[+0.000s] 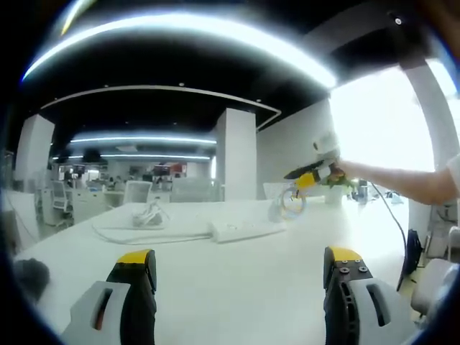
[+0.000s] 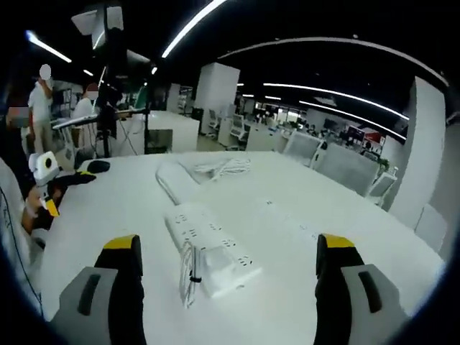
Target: Straighten the power strip on the desk, plug the charger into it
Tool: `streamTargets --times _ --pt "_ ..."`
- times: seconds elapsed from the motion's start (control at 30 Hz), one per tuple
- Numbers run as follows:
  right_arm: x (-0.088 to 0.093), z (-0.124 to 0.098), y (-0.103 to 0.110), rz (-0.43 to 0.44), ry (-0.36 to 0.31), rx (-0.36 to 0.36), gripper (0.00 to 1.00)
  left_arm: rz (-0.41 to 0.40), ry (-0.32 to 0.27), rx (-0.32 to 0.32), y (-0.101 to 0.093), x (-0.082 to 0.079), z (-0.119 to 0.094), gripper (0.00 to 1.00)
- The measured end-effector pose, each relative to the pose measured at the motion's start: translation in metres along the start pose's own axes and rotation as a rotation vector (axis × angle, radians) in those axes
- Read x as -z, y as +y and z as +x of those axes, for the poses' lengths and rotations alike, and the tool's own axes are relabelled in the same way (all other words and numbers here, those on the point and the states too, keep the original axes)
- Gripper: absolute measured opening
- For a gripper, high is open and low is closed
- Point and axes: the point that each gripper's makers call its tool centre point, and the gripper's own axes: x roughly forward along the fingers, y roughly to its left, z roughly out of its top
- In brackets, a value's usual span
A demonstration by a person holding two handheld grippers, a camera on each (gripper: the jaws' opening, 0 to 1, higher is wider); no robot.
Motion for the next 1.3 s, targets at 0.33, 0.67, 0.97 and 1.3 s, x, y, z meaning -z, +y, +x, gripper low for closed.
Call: streamTargets --times 0.33,0.67,0.97,1.3 --pt "-0.011 -0.015 0.021 0.035 -0.077 0.007 1.0 0.0 -0.004 0.002 0.0 -0.001 0.0 0.99" --pt "-0.02 -0.033 0.021 0.09 -0.143 0.043 1.0 -0.001 -0.003 -0.001 0.002 -0.002 -0.001 0.99" --pt "-0.029 -0.05 0.03 0.101 -0.187 0.062 1.0 -0.006 -0.008 0.0 0.003 -0.003 0.0 0.99" --pt "-0.026 -0.061 0.038 0.11 -0.211 0.076 1.0 -0.005 -0.01 0.005 0.003 -0.005 0.001 0.99"
